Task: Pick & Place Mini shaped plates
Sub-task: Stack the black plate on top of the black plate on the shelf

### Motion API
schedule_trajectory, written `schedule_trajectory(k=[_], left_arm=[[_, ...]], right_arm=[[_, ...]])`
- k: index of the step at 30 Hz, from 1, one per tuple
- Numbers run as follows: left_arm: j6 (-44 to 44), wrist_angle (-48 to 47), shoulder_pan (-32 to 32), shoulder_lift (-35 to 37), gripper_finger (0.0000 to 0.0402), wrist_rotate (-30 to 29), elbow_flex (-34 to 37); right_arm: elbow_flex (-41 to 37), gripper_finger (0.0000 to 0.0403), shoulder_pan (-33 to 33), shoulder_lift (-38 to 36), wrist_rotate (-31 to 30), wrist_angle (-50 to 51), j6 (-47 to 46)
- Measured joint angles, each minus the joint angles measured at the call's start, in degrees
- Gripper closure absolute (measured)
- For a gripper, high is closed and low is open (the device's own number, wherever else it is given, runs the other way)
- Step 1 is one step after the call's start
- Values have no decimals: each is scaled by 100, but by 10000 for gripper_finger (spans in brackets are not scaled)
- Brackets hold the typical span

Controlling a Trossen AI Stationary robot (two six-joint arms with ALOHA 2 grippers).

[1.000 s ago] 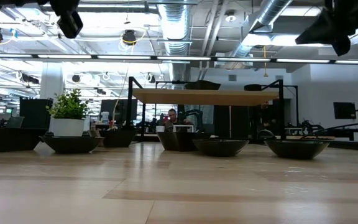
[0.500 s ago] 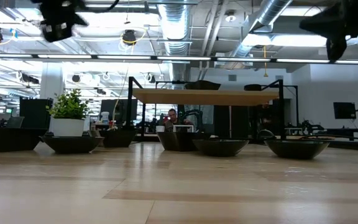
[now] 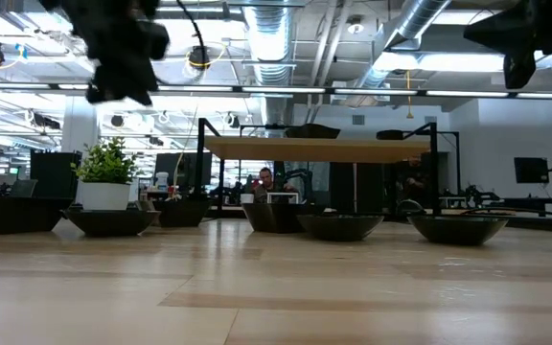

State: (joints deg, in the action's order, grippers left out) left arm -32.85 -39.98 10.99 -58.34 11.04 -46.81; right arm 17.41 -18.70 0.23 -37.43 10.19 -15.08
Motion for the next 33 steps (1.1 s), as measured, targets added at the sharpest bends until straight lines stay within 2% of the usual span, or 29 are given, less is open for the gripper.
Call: schedule_trajectory(k=[4,7,15,20,26,29,33], left_arm=[[654,-15,976,-563,280,621,2],[945,-5,1404,-939,280,941,4],[1162,142,1532,-1443,280,1137,4],[1164,312,1532,-1447,280,855,4],[1137,330,1525,-1410,280,132,4],[743,324,1525,-1467,276,-357,6],[670,346,1502,-1480,271,-460,7]], right_arm=[[0,385,0,0,-2,12,-109],[0,383,0,-1,-2,12,-150],[0,385,2,-2,-2,12,-148],[0,386,2,-2,-4,25,-147],[0,386,2,-2,-7,127,-149],[0,386,2,-2,-7,136,-150],[0,386,1,-2,-7,136,-149]])
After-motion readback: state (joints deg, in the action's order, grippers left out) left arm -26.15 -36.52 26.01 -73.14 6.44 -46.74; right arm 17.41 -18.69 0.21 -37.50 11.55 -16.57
